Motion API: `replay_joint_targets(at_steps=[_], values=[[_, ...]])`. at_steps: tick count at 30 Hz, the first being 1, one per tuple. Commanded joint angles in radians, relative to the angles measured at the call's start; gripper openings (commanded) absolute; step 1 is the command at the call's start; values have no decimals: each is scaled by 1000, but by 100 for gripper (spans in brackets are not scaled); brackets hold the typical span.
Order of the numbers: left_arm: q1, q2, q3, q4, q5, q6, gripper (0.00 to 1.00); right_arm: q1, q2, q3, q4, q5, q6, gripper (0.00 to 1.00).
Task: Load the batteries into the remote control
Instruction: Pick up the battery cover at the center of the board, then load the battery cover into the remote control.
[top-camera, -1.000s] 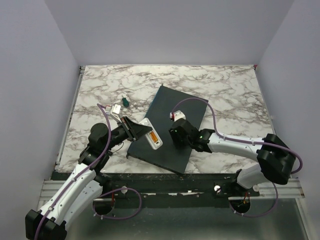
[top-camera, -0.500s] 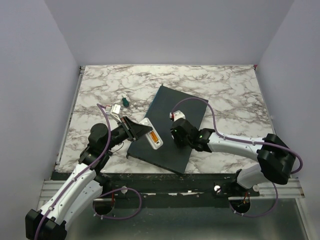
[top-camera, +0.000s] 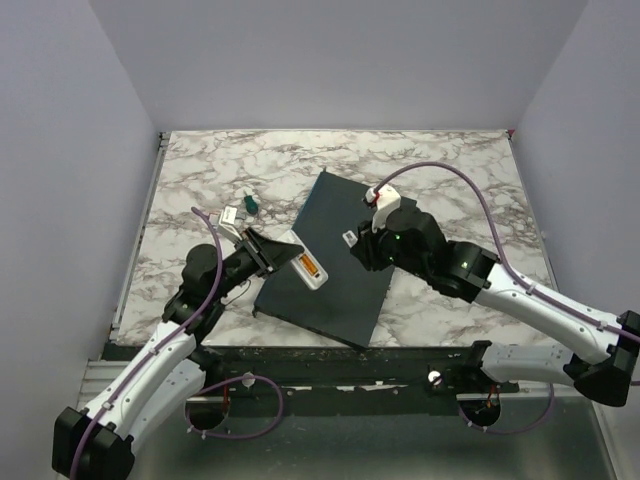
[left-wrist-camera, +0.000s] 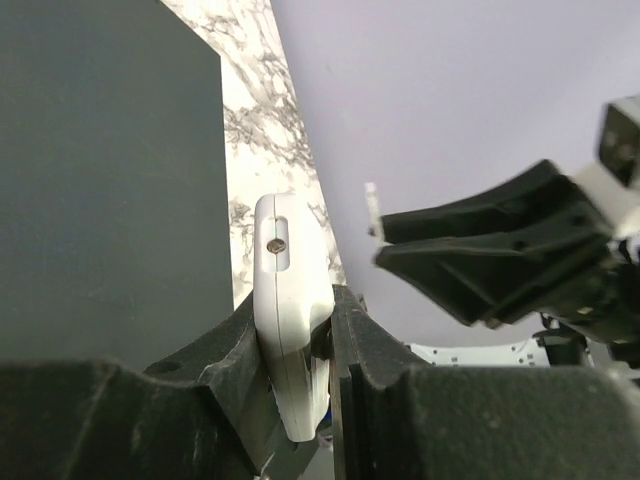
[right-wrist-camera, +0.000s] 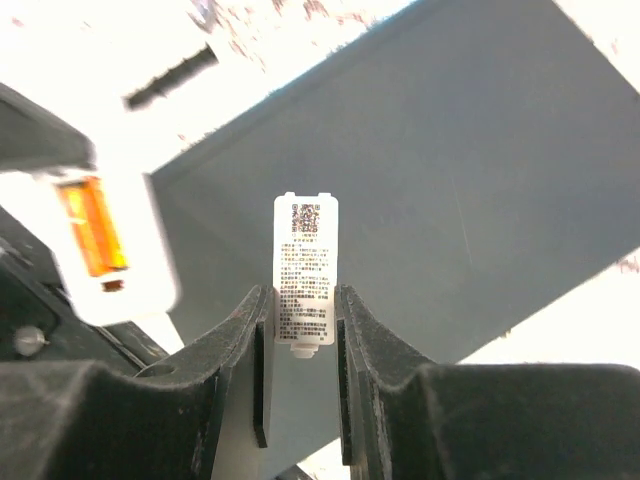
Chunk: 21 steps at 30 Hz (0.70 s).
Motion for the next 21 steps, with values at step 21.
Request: replay_joint_targets(at_steps=[21], values=[[-116,-100,-105,123,-316,-112,0,92,220,352,-209,-272,30,1]])
